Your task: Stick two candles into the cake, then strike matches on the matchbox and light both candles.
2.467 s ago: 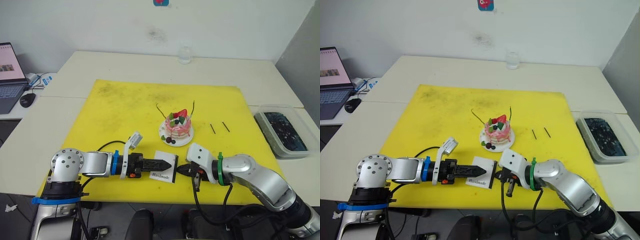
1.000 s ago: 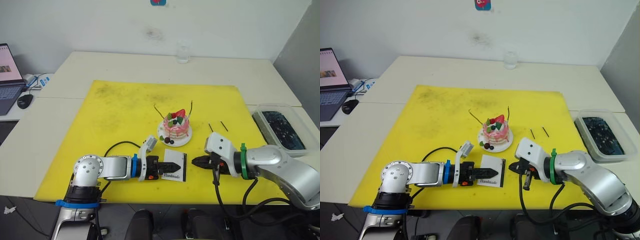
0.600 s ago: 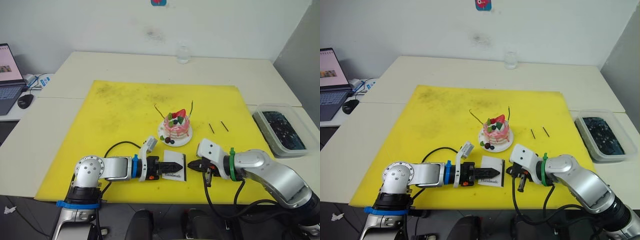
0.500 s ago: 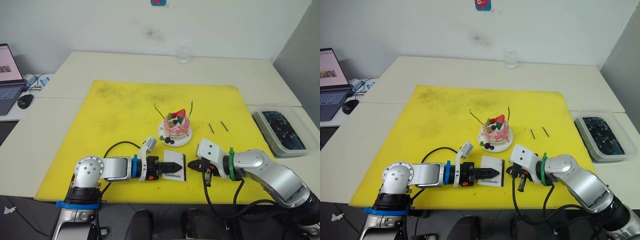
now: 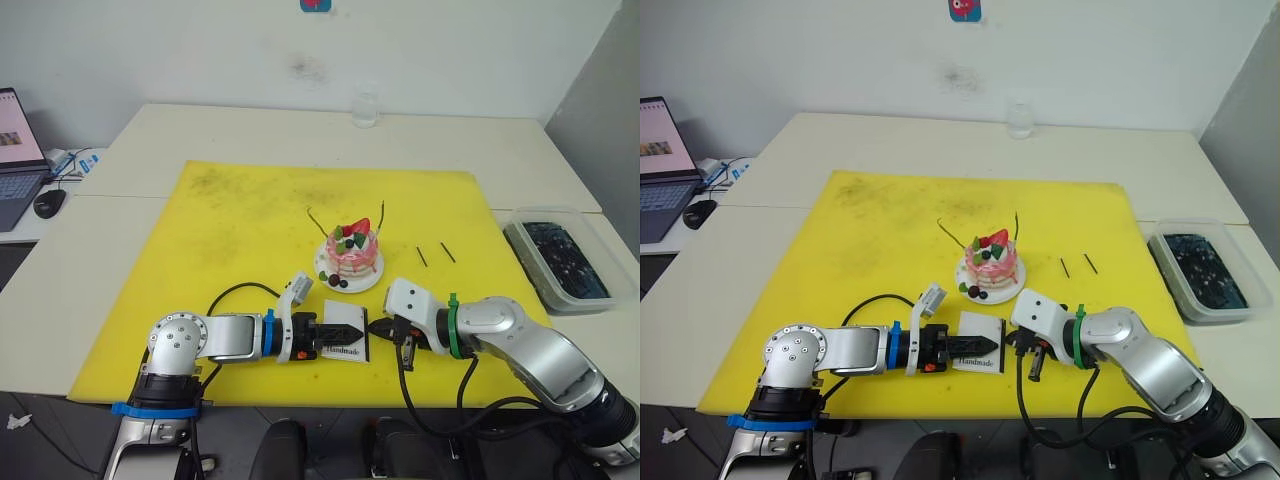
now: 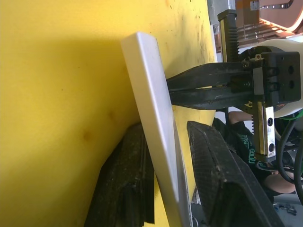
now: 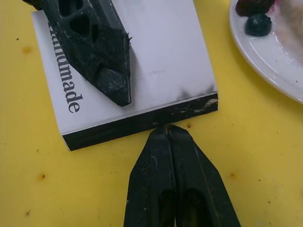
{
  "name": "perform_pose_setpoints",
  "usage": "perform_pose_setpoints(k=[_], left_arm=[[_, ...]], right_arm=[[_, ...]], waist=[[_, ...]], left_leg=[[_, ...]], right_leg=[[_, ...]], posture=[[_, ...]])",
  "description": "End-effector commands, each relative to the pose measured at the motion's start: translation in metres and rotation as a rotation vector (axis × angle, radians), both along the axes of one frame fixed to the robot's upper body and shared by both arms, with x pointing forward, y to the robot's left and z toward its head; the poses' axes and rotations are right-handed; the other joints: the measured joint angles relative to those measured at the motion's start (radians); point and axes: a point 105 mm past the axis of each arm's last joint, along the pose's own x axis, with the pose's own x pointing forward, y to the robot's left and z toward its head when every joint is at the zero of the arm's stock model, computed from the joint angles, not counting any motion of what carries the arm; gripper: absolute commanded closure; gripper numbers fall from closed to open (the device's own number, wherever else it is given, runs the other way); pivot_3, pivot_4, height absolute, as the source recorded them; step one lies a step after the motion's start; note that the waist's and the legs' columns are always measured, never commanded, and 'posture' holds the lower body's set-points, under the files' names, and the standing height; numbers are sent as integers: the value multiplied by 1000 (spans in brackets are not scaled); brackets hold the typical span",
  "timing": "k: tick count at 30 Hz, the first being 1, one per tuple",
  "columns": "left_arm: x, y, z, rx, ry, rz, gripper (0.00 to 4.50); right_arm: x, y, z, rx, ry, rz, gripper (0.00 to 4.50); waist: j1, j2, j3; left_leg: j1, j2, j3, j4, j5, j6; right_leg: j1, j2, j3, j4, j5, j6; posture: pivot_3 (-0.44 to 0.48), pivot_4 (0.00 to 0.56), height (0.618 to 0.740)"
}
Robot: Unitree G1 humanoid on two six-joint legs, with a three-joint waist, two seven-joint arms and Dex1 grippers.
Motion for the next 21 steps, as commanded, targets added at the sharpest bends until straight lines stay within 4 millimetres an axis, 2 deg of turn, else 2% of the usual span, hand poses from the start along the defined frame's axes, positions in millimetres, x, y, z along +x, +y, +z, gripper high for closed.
perform_pose_setpoints(k=[1, 11, 14, 17, 21], left_arm=[[-2, 4, -9, 32, 29, 11, 3046], [-3, 5, -11, 45, 26, 11, 3046], [-3, 6, -13, 61, 24, 14, 3636], [-2, 8, -15, 65, 23, 23, 4489], [-2, 8, -14, 52, 23, 27, 4489]], right_arm=[[-1, 6, 8, 16, -22, 31, 4500], [-3, 7, 6, 20, -21, 33, 4500], [-2, 7, 7, 23, -23, 29, 4500], [1, 6, 12, 41, -30, -2, 4500], [3, 4, 23, 88, -39, -56, 4500]], waist=[[0, 0, 0], [0, 0, 0], [0, 0, 0], [0, 0, 0], [-1, 0, 0]], left_leg=[[0, 0, 0, 0, 0, 0], [0, 0, 0, 0, 0, 0], [0, 0, 0, 0, 0, 0], [0, 0, 0, 0, 0, 0], [0, 1, 0, 0, 0, 0]], right_leg=[[0, 0, 0, 0, 0, 0], [0, 0, 0, 0, 0, 0], [0, 0, 0, 0, 0, 0], [0, 0, 0, 0, 0, 0], [0, 0, 0, 0, 0, 0]], posture=[[0, 150, 740], [0, 150, 740], [0, 150, 740], [0, 150, 740], [0, 150, 740]])
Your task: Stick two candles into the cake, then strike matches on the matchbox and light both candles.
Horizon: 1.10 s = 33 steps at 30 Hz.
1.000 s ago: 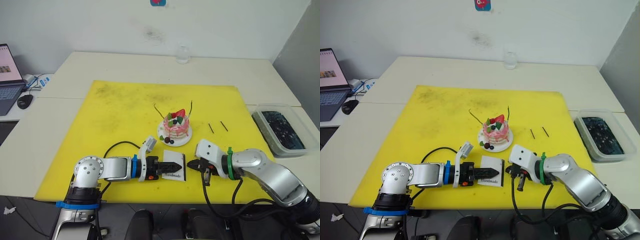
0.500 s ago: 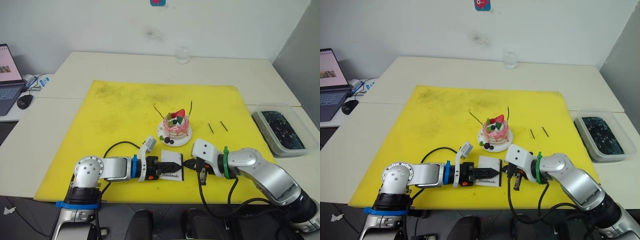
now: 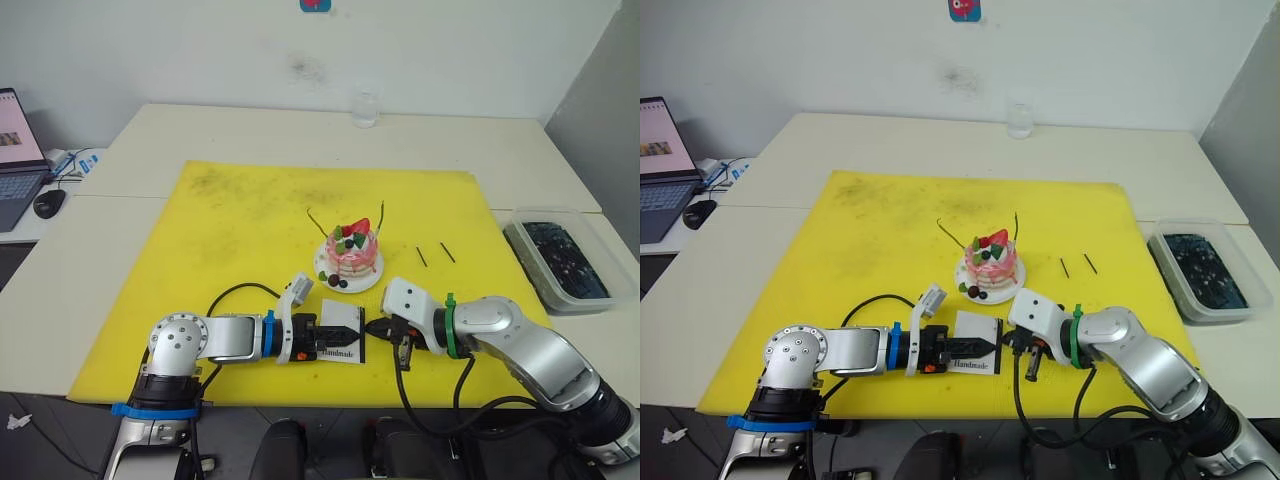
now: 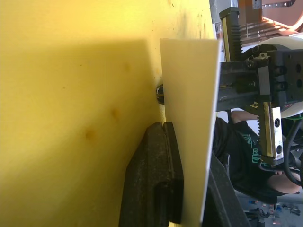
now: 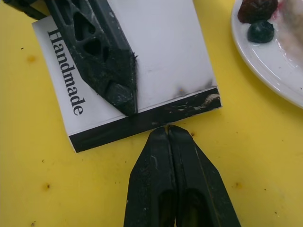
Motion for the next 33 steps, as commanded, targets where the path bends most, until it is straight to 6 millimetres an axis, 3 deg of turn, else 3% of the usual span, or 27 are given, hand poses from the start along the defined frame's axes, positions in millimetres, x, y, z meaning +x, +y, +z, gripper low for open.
perform_pose_setpoints(k=[1, 7, 14, 19, 25, 33], left_arm=[[-2, 8, -13, 46, 31, 24, 4489], [-6, 8, -4, -41, 31, 11, 4489], [-17, 15, 25, -225, -10, -65, 4489], [-19, 26, 29, -217, -72, -68, 4500], [-18, 27, 32, -186, -161, -69, 4500], [-19, 29, 36, -169, -215, -73, 4500]], right_arm=[[1, -1, 25, 67, -66, -30, 4500], [-10, -21, 47, 87, -152, -80, 4500], [-8, -53, 59, 149, -258, -333, 4500], [-4, -59, 60, 284, -256, -493, 3260], [19, -61, 53, 317, -373, -631, 1112], [65, -67, 39, 373, -462, -797, 1112]], waist=[[0, 0, 0], [1, 0, 0], [-11, 0, 0], [-17, 0, 0], [-18, 0, 0], [-19, 1, 1]], left_leg=[[0, 0, 0, 0, 0, 0], [0, 0, 1, -1, 0, 0], [0, 0, 0, -2, 0, -1], [-1, 0, 0, -3, -1, -1], [-1, 0, 1, -3, -1, -1], [-2, 0, 1, -4, -1, -1]], right_leg=[[0, 0, 0, 0, 0, 0], [0, 0, 0, -1, -1, -1], [-1, 0, -1, -1, -1, -2], [-1, -1, 0, -1, -2, -2], [-1, -2, 0, -2, -3, -4], [-2, -1, 0, -2, -2, -3]], posture=[[0, 150, 740], [0, 150, 740], [0, 150, 740], [0, 150, 740], [0, 150, 740], [0, 150, 740]])
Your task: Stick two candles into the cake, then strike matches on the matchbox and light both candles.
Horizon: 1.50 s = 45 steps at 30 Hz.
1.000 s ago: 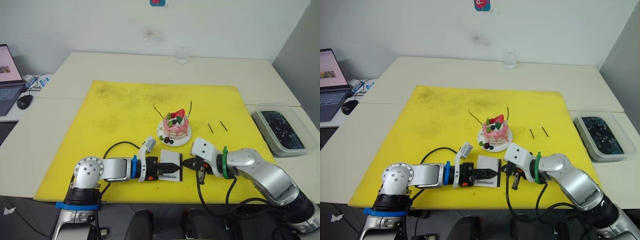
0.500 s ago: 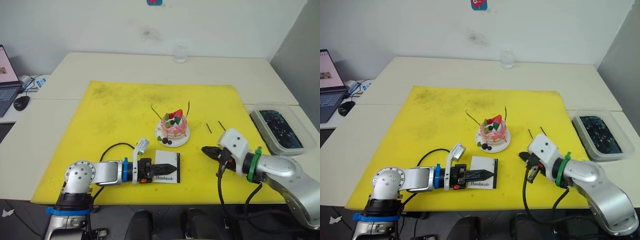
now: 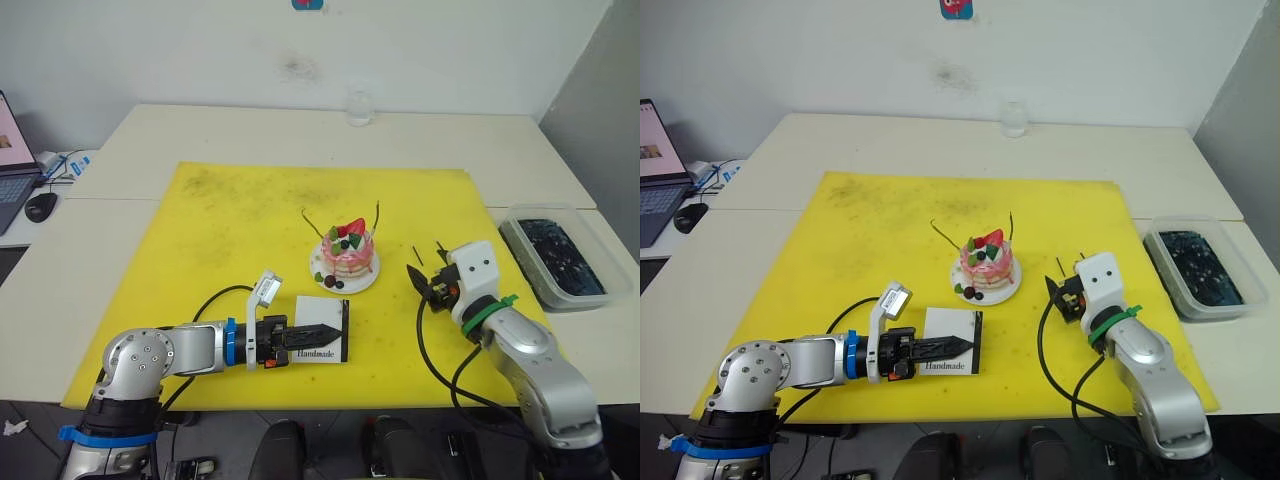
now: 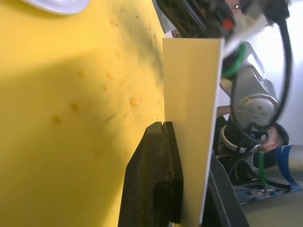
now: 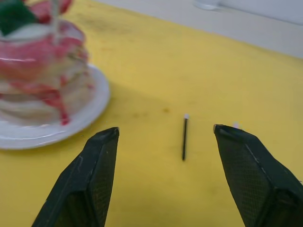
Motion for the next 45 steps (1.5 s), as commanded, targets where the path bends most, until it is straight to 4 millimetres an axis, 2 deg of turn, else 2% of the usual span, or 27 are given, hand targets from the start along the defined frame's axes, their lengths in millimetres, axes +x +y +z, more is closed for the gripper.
perform_pose_setpoints(k=[1, 8, 13, 17, 23, 24, 32, 38, 41, 45], left_arm=[[-1, 0, 10, -10, -57, -8, 4500], [1, 1, 10, -11, -71, 11, 4500], [1, 1, 10, -11, -71, 19, 4500], [2, 1, 10, -10, -71, 24, 4500], [1, 1, 10, -12, -71, 23, 4500], [1, 1, 10, -12, -70, 22, 4500], [-1, 2, 9, -8, -66, 16, 4500], [4, -4, 13, -12, -104, 21, 4500], [4, -9, 14, -3, -130, 13, 4500], [4, -13, 14, -7, -142, 3, 4500]], right_arm=[[16, 0, 6, 0, -70, -33, 1112], [38, 1, -8, 64, -39, -73, 1112], [45, -3, -21, 79, -1, -114, 1112], [46, -4, -27, 90, 30, -137, 1989], [44, -3, -32, 107, 67, -157, 4203], [43, -3, -32, 113, 70, -159, 4454], [36, 5, -26, 148, 60, -127, 4454], [25, 7, -3, 131, 6, -59, 4454], [10, 5, 5, 110, 11, -12, 4454], [-24, 7, 9, 105, 31, 79, 4454]], waist=[[0, 0, 0], [-1, 0, 0], [-2, 0, 0], [-2, 0, 0], [-2, 0, 0], [-2, 0, 0], [-2, 0, 0], [-2, 0, 0], [0, 0, 0], [1, 0, 0]], left_leg=[[0, 0, 0, 0, 0, 0], [-1, 0, 0, 0, 0, 0], [-1, 0, 0, 0, 0, 0], [0, 0, 0, 0, 0, 0], [0, 0, 0, 0, 0, 0], [0, 0, 0, 0, 0, 0], [0, 0, 0, 0, 0, 0], [0, 0, 0, 0, 0, 0], [0, 0, 0, 0, 0, 0], [-1, 0, 0, 0, 0, 0]], right_leg=[[0, 0, 0, 0, 0, 0], [0, 1, 0, 0, 0, 0], [0, 1, 0, 0, 0, 0], [0, 1, 0, 1, 0, 0], [0, 1, 0, 1, 1, 1], [0, 1, 0, 1, 1, 1], [0, 1, 0, 1, 0, 1], [0, 1, 0, 1, 0, 1], [0, 0, 0, 1, 0, 1], [0, 0, 0, 0, 0, 1]], posture=[[0, 150, 740], [0, 150, 740], [0, 150, 740], [0, 150, 740], [0, 150, 740], [0, 150, 740], [0, 150, 740], [0, 150, 740], [0, 150, 740], [0, 150, 740]])
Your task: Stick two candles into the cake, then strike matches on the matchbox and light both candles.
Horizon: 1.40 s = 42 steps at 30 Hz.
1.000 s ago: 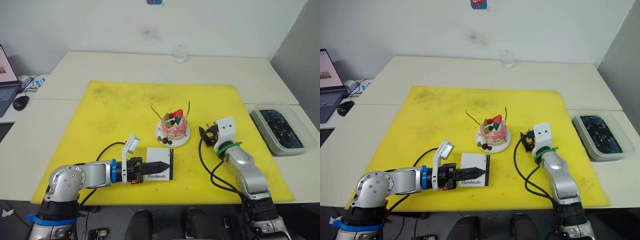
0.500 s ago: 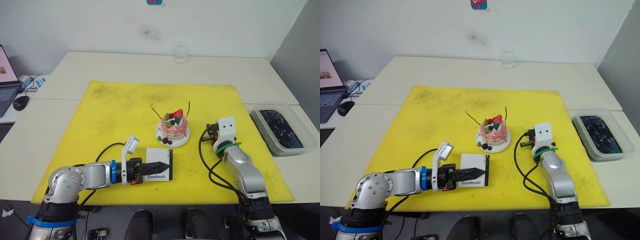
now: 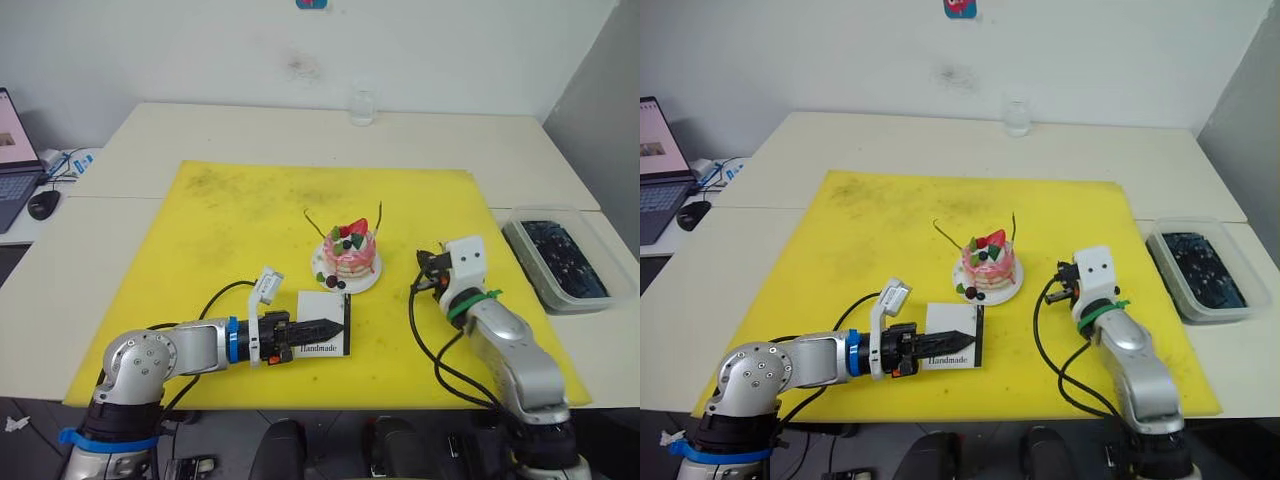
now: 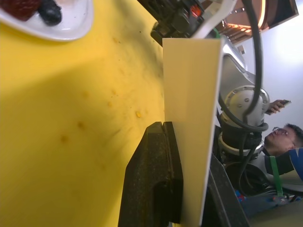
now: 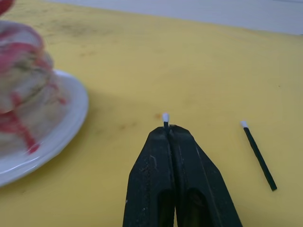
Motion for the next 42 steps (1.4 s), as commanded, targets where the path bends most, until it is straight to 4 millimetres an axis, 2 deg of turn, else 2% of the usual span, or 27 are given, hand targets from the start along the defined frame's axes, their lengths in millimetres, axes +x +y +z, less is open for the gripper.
perform_pose_setpoints(k=[1, 5, 11, 17, 25, 28, 32, 42], left_arm=[[0, -7, 8, -19, -50, -20, 4500], [2, -10, 8, 3, -73, -31, 4500], [12, -17, 8, 104, -208, -22, 4500], [15, -27, 9, 141, -333, -18, 4500], [10, -36, 7, 137, -370, -46, 4500], [10, -37, 4, 144, -373, -51, 4500], [11, -36, 2, 148, -368, -46, 4500], [12, -29, -1, 171, -368, -36, 4500]], right_arm=[[-29, 9, 18, 37, -39, 99, 4454], [-65, 25, 27, 7, -65, 241, 4454], [-90, 30, 40, -178, -82, 396, 4454], [-95, 31, 44, -252, -24, 480, 4454], [-94, 34, 46, -261, 43, 523, 4454], [-86, 24, 34, -216, 66, 423, 4454], [-75, 18, 12, -161, 5, 329, 4454], [-69, 15, -30, -49, 10, 262, 4454]], waist=[[-1, 0, 0], [-1, 0, 0], [-2, 0, 0], [-1, 0, 0], [-1, -1, 0], [0, -1, 0], [-1, -1, 0], [-1, -1, 0]], left_leg=[[0, 0, 0, 0, 0, 0], [0, 0, 0, 0, 0, 0], [1, -1, 0, 1, 0, 0], [1, -1, 0, 1, 0, 0], [0, -1, -1, 0, 0, 0], [0, -1, -1, 0, 0, 0], [-1, -1, -1, 0, 0, 0], [0, 0, -1, 1, 0, 0]], right_leg=[[0, 0, 0, 0, 0, 0], [0, 0, 0, 0, 0, 0], [1, -1, 0, 0, -2, -2], [1, -1, 0, -1, 0, 0], [0, 0, -1, -1, -1, 0], [0, 0, -1, -1, -1, 0], [0, 0, -2, -2, -1, 0], [1, 0, -1, -1, 0, 1]], posture=[[0, 150, 740], [0, 150, 740], [0, 150, 740], [0, 150, 740], [0, 150, 740], [0, 150, 740], [0, 150, 740], [0, 150, 740]])
